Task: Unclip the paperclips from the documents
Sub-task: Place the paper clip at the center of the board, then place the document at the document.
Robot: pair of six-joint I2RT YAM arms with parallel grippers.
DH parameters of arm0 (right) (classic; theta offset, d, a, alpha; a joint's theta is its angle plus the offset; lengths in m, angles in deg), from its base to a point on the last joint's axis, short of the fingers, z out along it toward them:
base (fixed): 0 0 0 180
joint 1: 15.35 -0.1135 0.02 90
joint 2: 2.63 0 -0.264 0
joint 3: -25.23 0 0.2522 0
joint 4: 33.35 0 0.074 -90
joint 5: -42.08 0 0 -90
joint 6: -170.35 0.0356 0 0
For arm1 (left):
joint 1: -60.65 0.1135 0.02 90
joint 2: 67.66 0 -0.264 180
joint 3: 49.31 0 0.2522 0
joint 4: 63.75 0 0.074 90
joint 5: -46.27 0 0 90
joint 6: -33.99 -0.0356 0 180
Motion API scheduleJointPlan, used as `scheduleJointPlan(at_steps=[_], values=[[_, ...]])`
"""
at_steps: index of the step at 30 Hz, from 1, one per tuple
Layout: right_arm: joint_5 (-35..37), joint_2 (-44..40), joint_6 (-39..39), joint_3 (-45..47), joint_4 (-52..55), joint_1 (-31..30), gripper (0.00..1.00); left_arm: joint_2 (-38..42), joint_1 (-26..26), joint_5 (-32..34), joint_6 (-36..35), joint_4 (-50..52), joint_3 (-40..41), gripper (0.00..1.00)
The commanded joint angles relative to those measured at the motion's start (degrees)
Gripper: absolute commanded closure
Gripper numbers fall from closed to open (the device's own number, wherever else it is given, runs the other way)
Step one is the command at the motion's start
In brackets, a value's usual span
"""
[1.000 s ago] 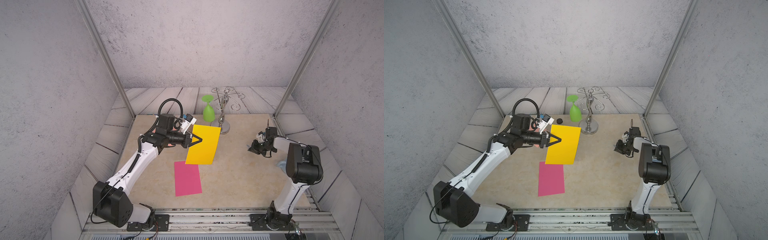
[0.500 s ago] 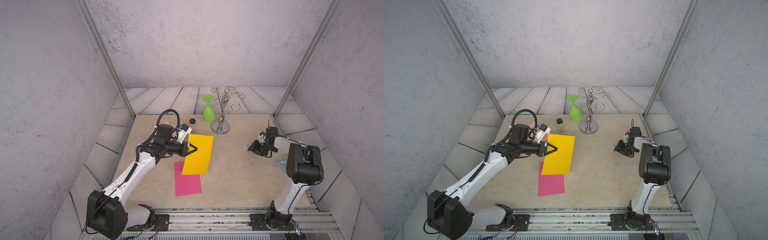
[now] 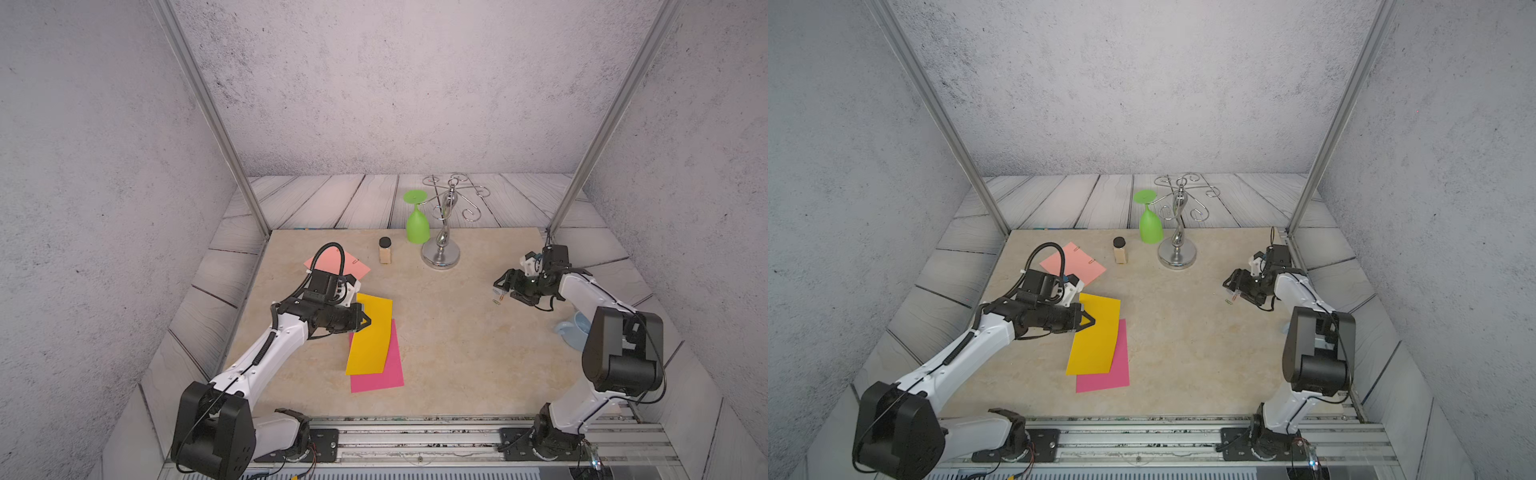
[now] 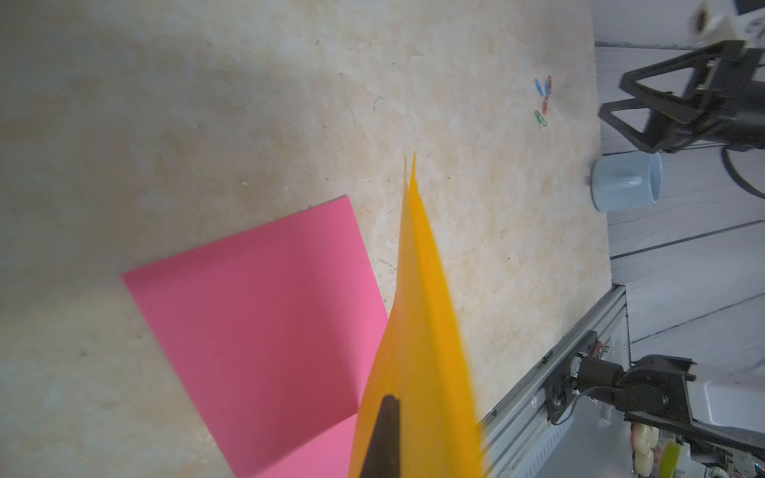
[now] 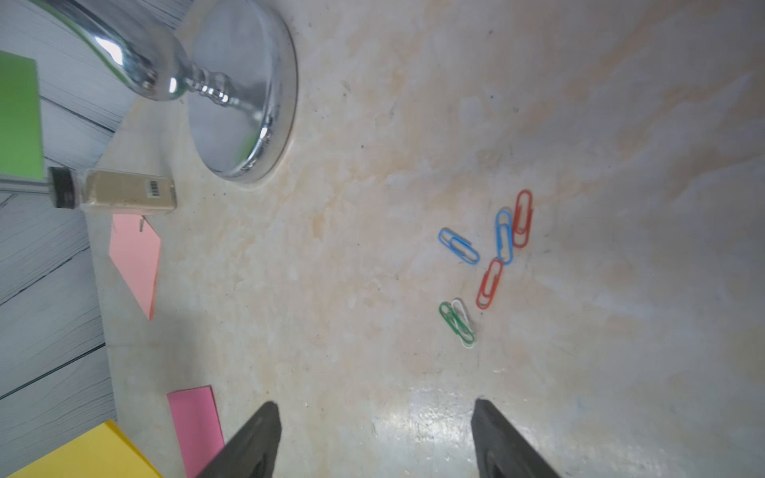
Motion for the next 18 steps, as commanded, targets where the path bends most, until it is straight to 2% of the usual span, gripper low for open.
scheduleJointPlan(at_steps=[1, 6, 13, 16, 18], values=[[-3.4, -3.9, 0.7, 0.3, 1.9, 0.2, 0.25, -2.3, 1.3, 3.2, 0.0, 4.8, 0.6, 1.00], [-4.3, -5.3, 0.3, -0.3, 3.3, 0.2, 0.24, -3.4, 2.3, 7.4, -0.2, 6.2, 2.0, 1.00], [-6.0, -5.0, 0.5, 0.0, 2.7, 0.1, 0.24, -6.6, 2.5, 18.6, -1.0, 12.4, -0.5, 1.00], [-6.5, -5.2, 0.3, 0.1, 2.6, 0.2, 0.23, -8.4, 2.6, 20.1, -0.8, 13.3, -1.0, 1.00], [-6.7, -5.3, 0.3, 0.3, 2.5, 0.1, 0.24, -9.0, 2.6, 21.0, -0.8, 13.5, -1.2, 0.95]])
